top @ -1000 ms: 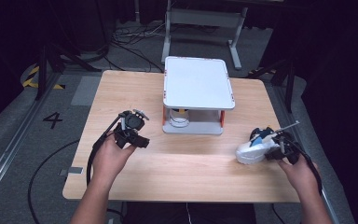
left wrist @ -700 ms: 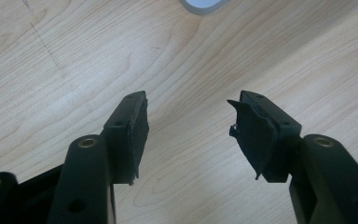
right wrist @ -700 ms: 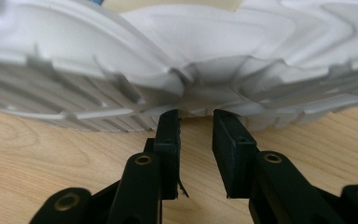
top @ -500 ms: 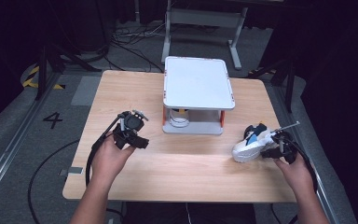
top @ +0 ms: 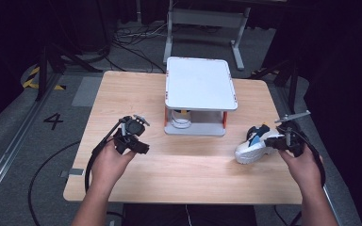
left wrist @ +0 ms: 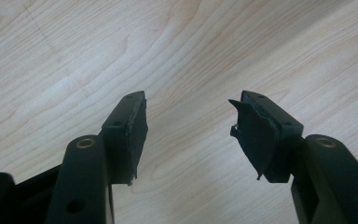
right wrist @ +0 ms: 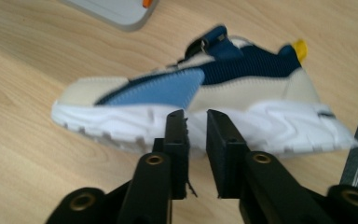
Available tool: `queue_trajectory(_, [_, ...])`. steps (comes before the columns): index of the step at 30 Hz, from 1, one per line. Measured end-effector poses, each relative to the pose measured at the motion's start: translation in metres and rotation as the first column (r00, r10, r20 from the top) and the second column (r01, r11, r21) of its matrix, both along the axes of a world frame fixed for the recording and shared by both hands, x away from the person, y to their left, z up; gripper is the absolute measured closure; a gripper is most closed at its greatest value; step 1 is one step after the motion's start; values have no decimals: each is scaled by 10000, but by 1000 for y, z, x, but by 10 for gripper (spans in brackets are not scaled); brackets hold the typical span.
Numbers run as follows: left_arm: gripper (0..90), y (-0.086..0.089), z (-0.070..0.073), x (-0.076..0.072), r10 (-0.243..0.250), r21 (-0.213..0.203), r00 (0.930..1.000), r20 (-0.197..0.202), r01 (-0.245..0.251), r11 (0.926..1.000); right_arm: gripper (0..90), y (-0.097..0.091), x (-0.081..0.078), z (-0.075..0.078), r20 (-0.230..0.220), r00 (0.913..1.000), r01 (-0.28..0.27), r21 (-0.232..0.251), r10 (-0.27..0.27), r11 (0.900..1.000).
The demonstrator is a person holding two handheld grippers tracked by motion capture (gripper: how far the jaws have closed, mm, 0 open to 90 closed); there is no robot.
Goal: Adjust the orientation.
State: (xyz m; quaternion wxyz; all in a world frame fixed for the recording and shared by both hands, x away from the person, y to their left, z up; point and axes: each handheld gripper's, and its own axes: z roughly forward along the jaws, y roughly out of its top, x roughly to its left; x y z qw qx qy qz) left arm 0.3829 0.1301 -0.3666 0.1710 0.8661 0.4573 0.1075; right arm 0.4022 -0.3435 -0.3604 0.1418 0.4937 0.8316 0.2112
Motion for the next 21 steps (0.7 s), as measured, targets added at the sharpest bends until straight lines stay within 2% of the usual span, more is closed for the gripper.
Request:
queue_trajectory(2, [433, 2, 0, -1, 81, -28, 10000, 1, -81, 10000, 844, 7, 6, -4, -134, 9998, -151, -91, 150, 9998])
queue_trajectory(5, [433, 3, 0, 0, 96, -47, 9999, -32, -96, 9999, 864, 11, 8, -6, -8, 9998, -178, -159, 178, 9997])
queue_trajectory(10, [433, -3, -3, 3, -84, 16, 9999, -107, 85, 10000, 881, 9, 1, -6, -23, 9999, -153, -402, 153, 9991])
queue_trajectory(14, [432, -17, -2, 11, -450, 10, 9989, -97, 450, 9990, 880, 11, -16, -4, 54, 10000, 22, -1198, -16, 9928])
queue_trajectory(15, [430, -17, -2, 11, -450, 10, 9989, -97, 450, 9990, 880, 11, -16, -4, 54, 10000, 22, -1198, -16, 9928])
queue_trajectory(17, [430, -23, -2, 15, -610, -1, 9981, -115, 610, 9981, 877, 14, -27, -5, 54, 10000, 26, -1888, -16, 9820])
queue_trajectory(21, [427, -34, -2, 21, -883, -59, 9960, -165, 882, 9961, 871, 11, -38, -8, -308, 9994, 111, -2212, -183, 9752])
